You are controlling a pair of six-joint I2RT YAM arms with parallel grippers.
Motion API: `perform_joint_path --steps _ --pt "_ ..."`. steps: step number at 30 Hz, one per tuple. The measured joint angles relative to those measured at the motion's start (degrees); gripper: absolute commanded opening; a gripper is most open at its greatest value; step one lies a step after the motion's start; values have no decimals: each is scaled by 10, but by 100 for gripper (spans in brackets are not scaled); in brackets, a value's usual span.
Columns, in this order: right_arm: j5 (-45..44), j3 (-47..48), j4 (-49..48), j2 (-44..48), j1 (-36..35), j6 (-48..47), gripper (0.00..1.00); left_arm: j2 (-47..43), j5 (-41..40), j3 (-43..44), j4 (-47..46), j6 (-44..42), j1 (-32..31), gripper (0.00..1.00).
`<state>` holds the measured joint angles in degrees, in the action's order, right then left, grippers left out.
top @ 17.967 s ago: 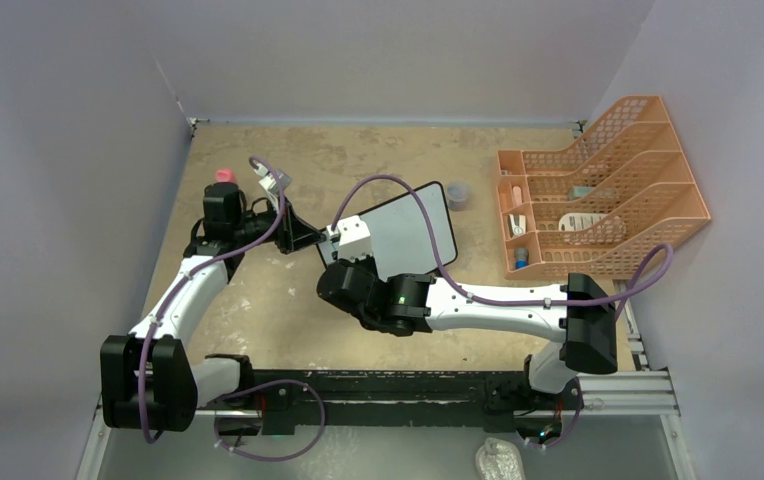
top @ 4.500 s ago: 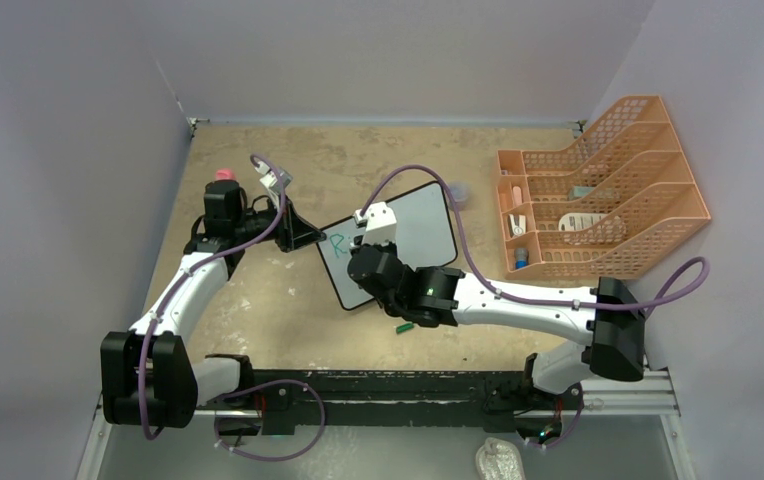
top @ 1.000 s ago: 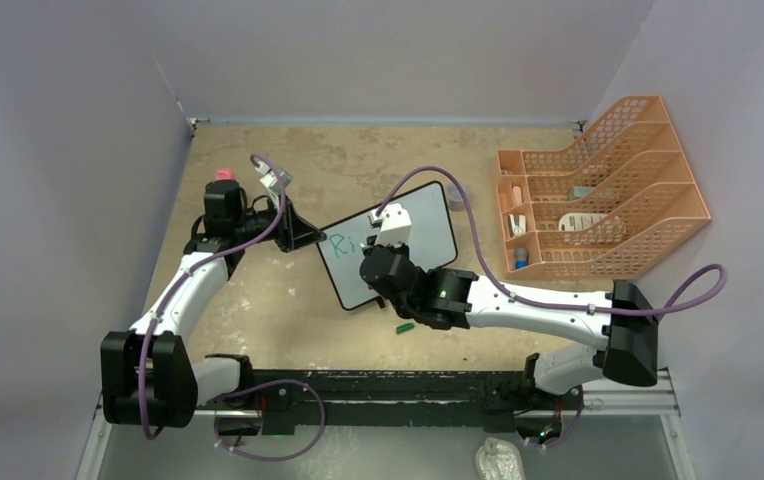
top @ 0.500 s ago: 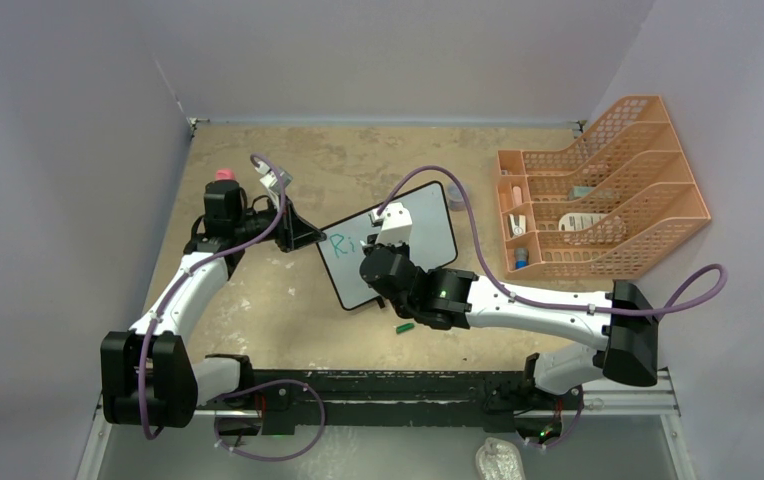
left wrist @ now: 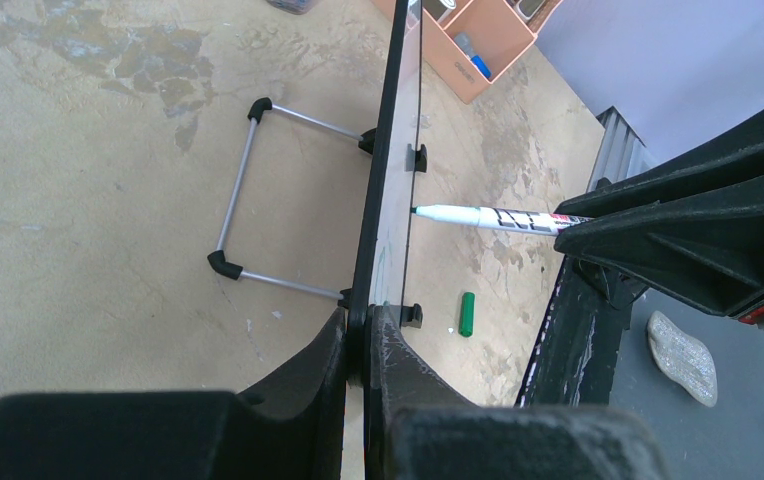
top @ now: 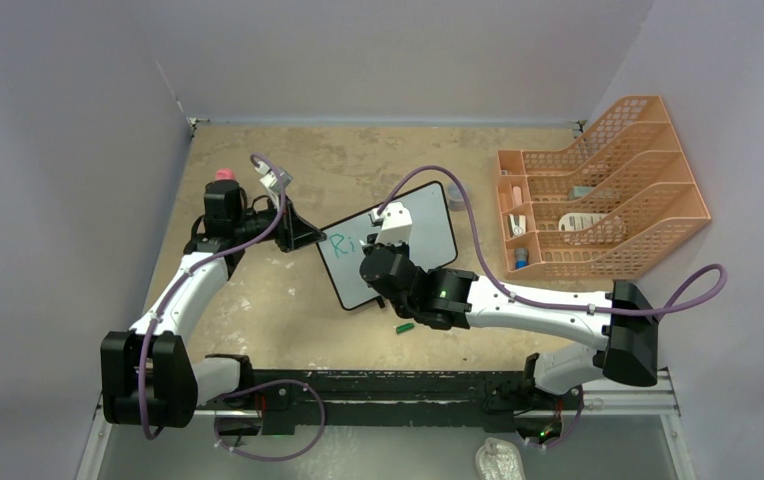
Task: Write a sentence on the whiteboard
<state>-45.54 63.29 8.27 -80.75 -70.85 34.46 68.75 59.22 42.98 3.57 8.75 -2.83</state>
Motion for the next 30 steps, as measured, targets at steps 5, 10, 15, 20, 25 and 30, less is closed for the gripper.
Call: perform_joint_path --steps 5,10,15,20,25,30 --pt "0 0 0 0 0 0 0 0 0 0 0 0 0 0" --pt "-3 0 -1 -6 0 0 0 0 1 0 0 0 0 0" --pt "-8 0 -1 -7 0 0 0 0 1 0 0 0 0 0" --pt "-14 0 -5 -7 2 0 0 0 1 0 0 0 0 0" --pt "-15 0 -12 -8 3 0 0 0 1 0 0 0 0 0" --pt "-15 0 -14 -16 4 -2 0 0 2 0 0 0 0 0"
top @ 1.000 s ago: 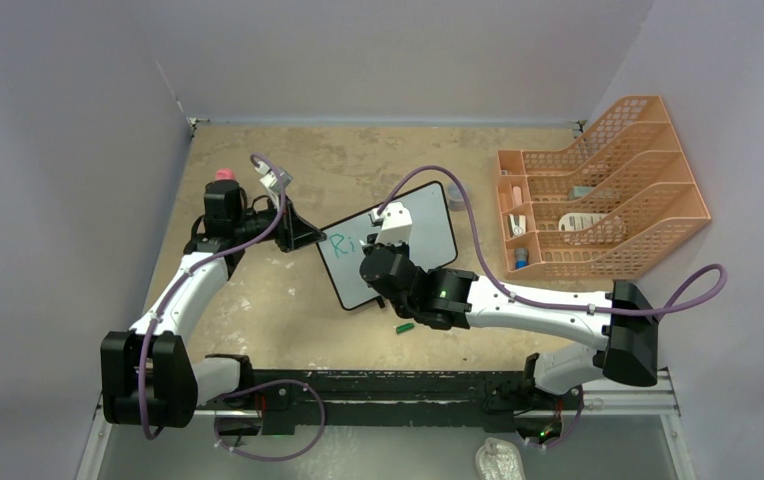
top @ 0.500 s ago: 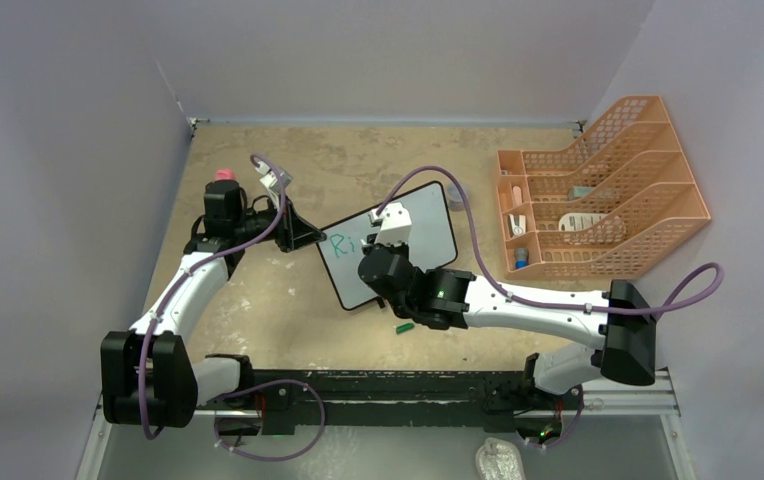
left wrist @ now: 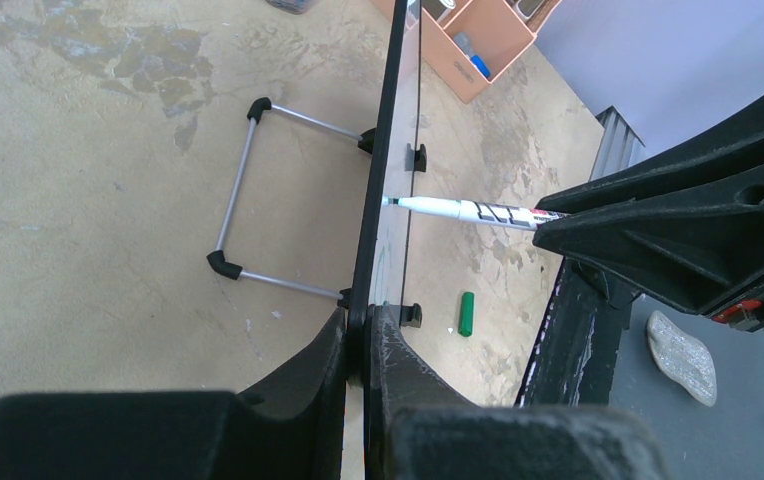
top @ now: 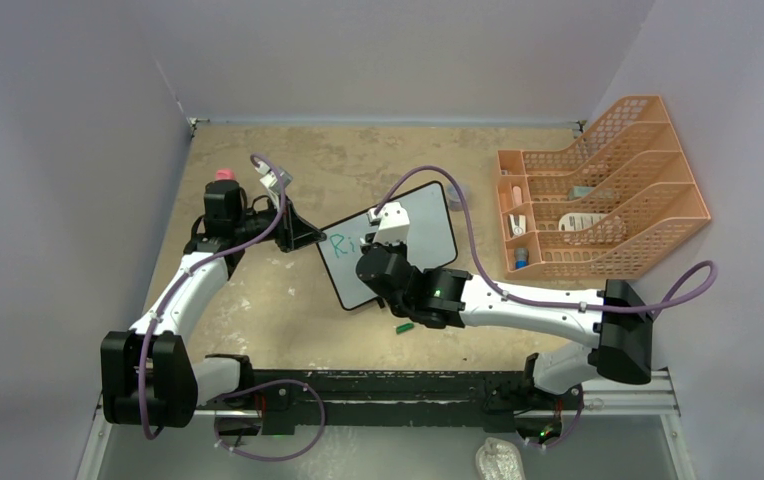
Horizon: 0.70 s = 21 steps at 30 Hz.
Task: Write a sentence on the whiteboard
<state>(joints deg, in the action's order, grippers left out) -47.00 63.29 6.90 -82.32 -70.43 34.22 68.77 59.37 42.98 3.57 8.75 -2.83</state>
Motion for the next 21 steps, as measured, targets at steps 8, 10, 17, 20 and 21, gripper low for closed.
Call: perform_joint_path --steps 8,10,17,20,21 --pt "0 0 -1 -2 1 -3 0 1 0 0 0 0 0 0" --pt "0 0 -2 -2 1 -4 0 1 0 0 0 0 0 0" --pt "0 0 -8 -2 2 -13 0 2 0 2 0 0 0 0" --pt "0 0 -12 -2 3 -18 0 4 0 3 0 0 0 0" --pt "1 0 -13 -2 3 -19 0 4 0 3 0 0 0 0"
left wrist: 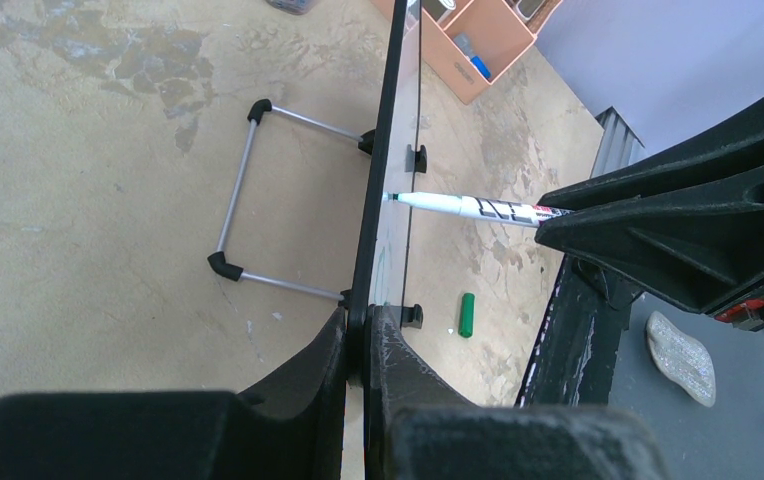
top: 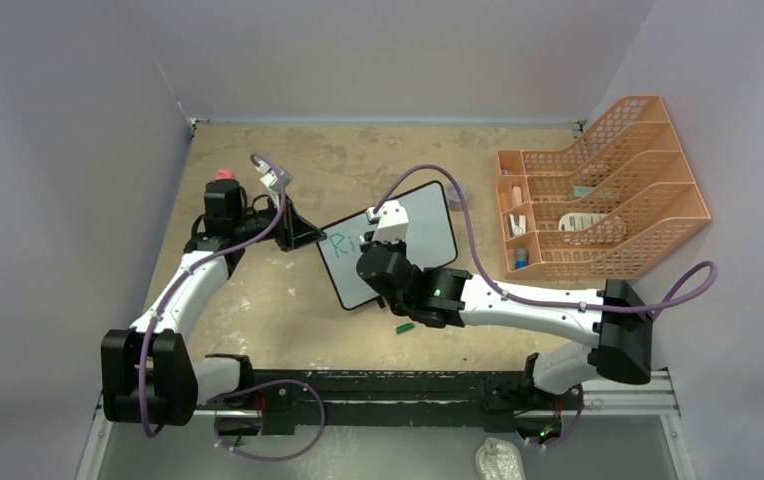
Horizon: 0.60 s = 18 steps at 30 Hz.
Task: Write a sentence on the whiteboard
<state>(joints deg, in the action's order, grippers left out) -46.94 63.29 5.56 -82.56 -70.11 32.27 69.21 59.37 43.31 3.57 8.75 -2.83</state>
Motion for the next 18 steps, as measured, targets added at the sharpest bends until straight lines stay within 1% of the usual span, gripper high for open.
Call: perform_joint_path --steps 18 --pt "17 0 -25 0 0 -24 0 1 2 0 0 0 0 0"
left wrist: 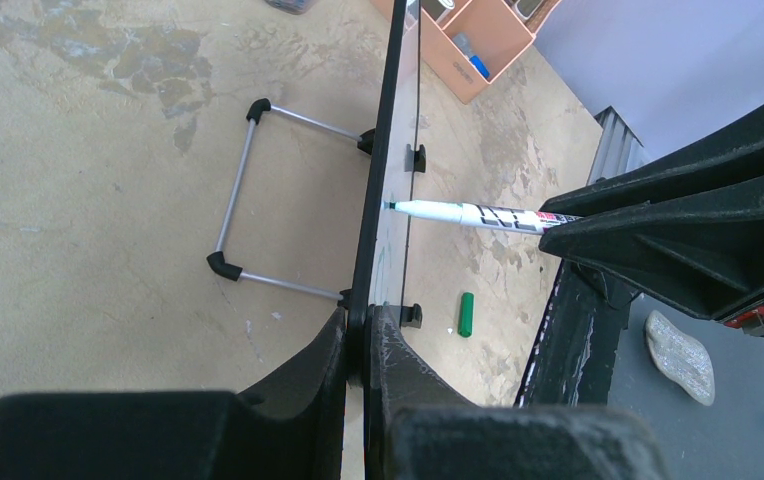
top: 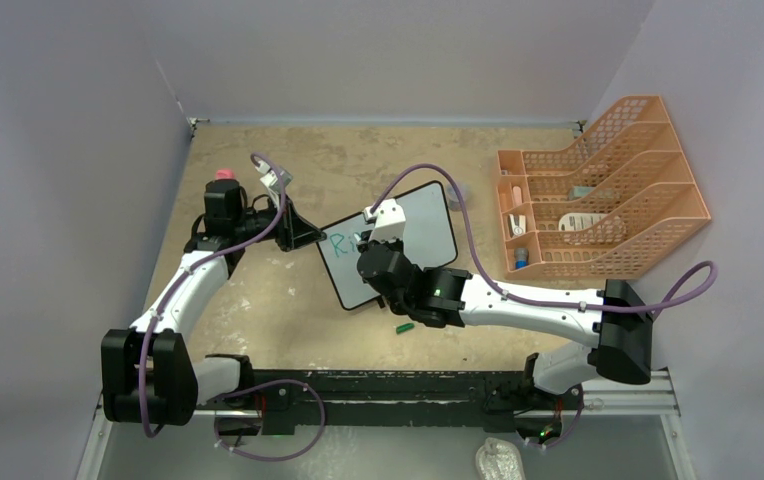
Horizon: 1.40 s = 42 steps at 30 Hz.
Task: Write a sentence on the whiteboard
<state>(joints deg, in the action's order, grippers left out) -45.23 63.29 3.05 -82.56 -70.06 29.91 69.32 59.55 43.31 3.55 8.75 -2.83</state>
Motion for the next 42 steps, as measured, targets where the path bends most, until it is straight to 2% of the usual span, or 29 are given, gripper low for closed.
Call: perform_joint_path --steps 42 --pt "11 -19 53 8 0 36 0 2 -2 1 0 0 0 0"
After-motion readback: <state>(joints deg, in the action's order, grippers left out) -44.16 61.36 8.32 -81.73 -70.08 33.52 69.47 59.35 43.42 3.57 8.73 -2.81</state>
